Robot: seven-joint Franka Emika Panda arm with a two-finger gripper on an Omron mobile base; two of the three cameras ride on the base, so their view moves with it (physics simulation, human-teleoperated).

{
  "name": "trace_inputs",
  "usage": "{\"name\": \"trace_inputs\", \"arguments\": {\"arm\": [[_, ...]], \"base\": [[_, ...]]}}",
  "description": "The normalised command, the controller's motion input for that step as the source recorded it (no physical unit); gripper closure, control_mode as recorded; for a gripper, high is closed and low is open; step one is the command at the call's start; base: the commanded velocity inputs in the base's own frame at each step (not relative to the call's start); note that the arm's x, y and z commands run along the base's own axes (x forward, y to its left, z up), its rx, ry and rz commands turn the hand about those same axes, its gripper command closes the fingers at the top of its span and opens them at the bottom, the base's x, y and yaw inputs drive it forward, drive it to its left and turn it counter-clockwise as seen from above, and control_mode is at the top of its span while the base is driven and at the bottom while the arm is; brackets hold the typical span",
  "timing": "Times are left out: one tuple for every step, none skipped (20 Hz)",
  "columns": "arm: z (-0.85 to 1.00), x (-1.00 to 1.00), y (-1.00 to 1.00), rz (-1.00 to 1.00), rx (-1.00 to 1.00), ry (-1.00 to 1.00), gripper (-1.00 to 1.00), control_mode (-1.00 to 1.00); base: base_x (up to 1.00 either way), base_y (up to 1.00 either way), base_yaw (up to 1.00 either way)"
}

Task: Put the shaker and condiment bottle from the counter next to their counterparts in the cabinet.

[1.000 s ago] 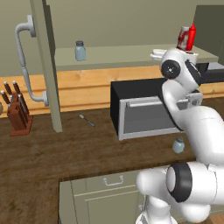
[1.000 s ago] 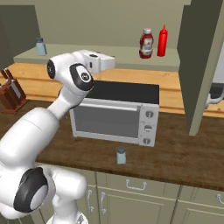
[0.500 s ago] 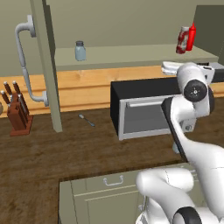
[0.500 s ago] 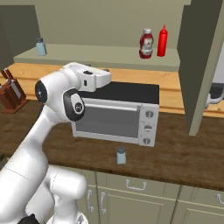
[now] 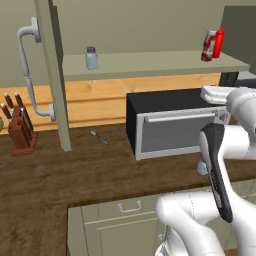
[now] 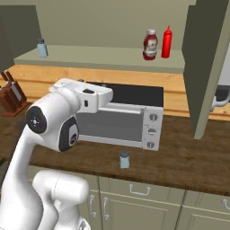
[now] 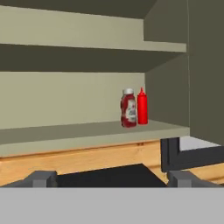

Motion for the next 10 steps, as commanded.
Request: {"name": "trace_inputs", "arguments": {"arm": [[-0.09,-0.53,0.0,0.15,0.0,0.0,-1.0,-1.0],[-0.06,-0.54,0.0,0.15,0.0,0.0,-1.0,-1.0],[-0.06,-0.61,0.0,0.13,0.0,0.0,-1.0,-1.0],[-0.05,-0.59,0.0,0.13,0.0,0.0,-1.0,-1.0],[-0.03,-0.58,0.0,0.12,0.0,0.0,-1.0,-1.0],[-0.01,-0.66,0.0,0.11,0.0,0.0,-1.0,-1.0],[-0.01,-0.65,0.0,0.1,0.0,0.0,-1.0,-1.0],[-0.01,-0.67,0.0,0.09,0.0,0.0,-1.0,-1.0],[-0.07,-0.59,0.0,0.09,0.0,0.0,-1.0,-1.0],[-0.1,-0.55,0.0,0.09,0.0,0.0,-1.0,-1.0]], "base": [[0.0,0.0,0.0],[0.0,0.0,0.0],[0.0,0.0,0.0],[0.0,0.0,0.0],[0.0,0.0,0.0],[0.0,0.0,0.0],[0.0,0.0,0.0],[0.0,0.0,0.0],[0.0,0.0,0.0],[0.0,0.0,0.0]]}}
